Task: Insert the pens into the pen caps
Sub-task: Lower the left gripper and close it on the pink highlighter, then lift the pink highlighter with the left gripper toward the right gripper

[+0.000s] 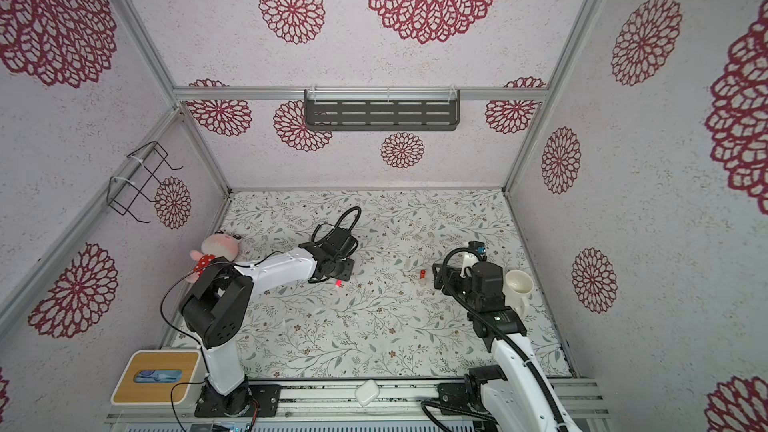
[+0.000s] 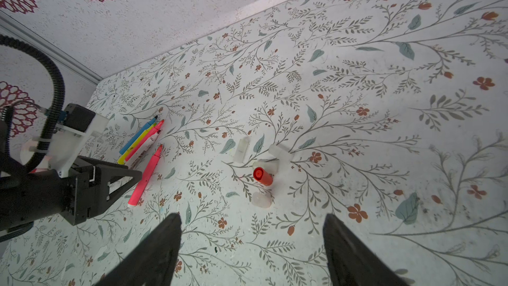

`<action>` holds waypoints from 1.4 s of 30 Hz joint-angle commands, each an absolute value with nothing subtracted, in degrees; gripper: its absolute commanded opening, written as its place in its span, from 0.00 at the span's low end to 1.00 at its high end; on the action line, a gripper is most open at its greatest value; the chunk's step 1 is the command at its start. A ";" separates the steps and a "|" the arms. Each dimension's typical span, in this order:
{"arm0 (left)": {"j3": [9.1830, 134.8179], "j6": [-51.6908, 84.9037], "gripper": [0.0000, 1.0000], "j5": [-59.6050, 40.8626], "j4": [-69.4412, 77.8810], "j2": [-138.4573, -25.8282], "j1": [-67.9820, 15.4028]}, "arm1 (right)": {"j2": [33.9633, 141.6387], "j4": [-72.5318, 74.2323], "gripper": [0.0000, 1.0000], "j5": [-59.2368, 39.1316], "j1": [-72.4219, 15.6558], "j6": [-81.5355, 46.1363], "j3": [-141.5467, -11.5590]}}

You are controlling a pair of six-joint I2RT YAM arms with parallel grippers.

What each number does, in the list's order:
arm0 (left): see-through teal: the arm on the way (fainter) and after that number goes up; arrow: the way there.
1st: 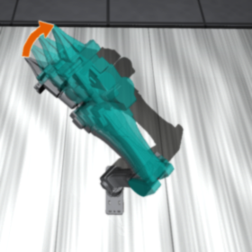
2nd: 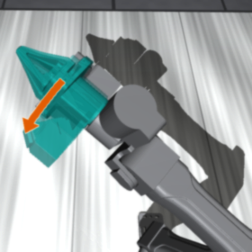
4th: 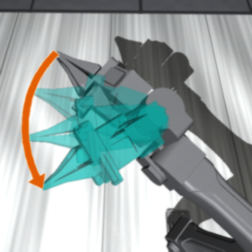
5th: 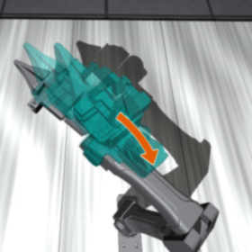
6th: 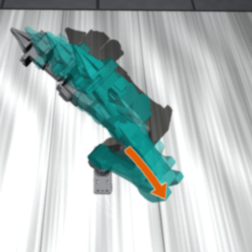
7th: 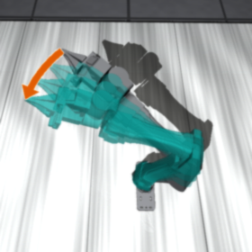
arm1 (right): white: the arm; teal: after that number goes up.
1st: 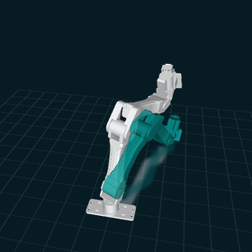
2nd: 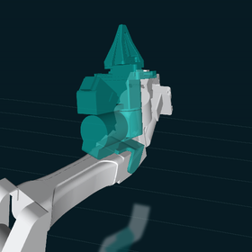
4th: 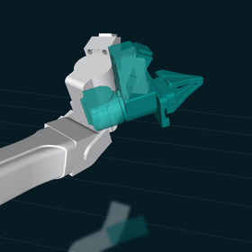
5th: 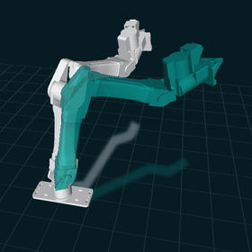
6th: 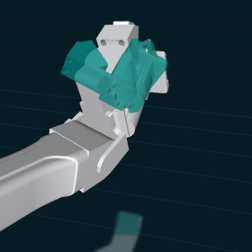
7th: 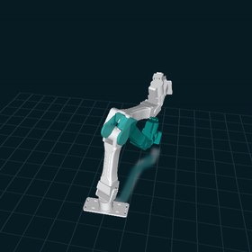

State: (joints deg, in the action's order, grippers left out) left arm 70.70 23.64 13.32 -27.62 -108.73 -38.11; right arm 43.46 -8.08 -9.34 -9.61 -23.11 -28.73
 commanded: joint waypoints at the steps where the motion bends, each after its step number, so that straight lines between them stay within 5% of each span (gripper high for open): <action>1: 72.83 23.73 0.47 13.02 -29.36 -110.24 -37.87 | 42.55 -8.17 0.83 -8.36 -9.93 -23.20 -29.36; 17: 77.24 22.94 0.34 10.91 -35.06 -117.38 -37.89 | 41.77 -7.98 0.82 -7.35 -9.93 -23.99 -28.52; 27: 77.40 21.81 0.10 8.89 -35.58 -117.44 -37.97 | 40.22 -8.79 0.82 -6.11 -9.90 -24.37 -28.45; 42: 67.13 22.23 0.11 1.12 -20.85 -102.17 -37.23 | 39.90 -7.78 0.83 -14.15 -9.93 -23.31 -29.42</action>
